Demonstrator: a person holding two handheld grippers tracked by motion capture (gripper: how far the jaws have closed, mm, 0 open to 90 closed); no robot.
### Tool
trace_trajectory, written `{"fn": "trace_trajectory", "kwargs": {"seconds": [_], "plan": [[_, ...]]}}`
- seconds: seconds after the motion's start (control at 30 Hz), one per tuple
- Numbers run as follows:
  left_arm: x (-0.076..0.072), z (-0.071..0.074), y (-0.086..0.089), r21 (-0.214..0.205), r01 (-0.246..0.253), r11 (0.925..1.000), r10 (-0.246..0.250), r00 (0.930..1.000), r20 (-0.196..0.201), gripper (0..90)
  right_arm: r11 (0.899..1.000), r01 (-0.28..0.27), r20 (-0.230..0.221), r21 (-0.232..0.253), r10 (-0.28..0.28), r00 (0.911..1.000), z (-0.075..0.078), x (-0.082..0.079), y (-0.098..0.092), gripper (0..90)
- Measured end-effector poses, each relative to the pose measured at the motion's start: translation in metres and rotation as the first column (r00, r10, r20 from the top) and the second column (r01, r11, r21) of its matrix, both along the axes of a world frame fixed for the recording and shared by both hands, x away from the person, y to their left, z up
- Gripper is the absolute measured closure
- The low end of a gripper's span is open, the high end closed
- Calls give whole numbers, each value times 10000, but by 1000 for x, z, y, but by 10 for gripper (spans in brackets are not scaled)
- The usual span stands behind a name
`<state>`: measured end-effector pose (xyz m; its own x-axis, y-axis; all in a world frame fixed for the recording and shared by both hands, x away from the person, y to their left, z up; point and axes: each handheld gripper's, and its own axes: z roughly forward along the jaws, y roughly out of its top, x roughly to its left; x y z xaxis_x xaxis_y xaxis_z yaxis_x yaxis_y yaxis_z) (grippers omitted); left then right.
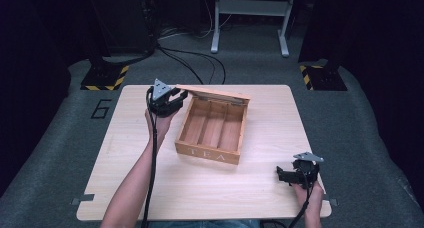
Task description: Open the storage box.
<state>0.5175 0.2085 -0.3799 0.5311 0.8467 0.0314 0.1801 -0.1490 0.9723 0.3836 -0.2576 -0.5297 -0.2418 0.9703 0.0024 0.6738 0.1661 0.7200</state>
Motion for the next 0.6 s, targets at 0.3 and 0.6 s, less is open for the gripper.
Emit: {"fn": "trace_trajectory", "kwargs": {"seconds": [0.3, 0.6], "plan": [[10, 4, -3, -68, -102, 9999, 102, 9999, 79, 636, 10000, 4, -10, 19, -4, 10000, 0, 0, 0, 0], [16, 9, -2, -163, -3, 9999, 2, 10000, -62, 637, 10000, -72, 2, 64, 72, 10000, 0, 0, -1, 0]]}}
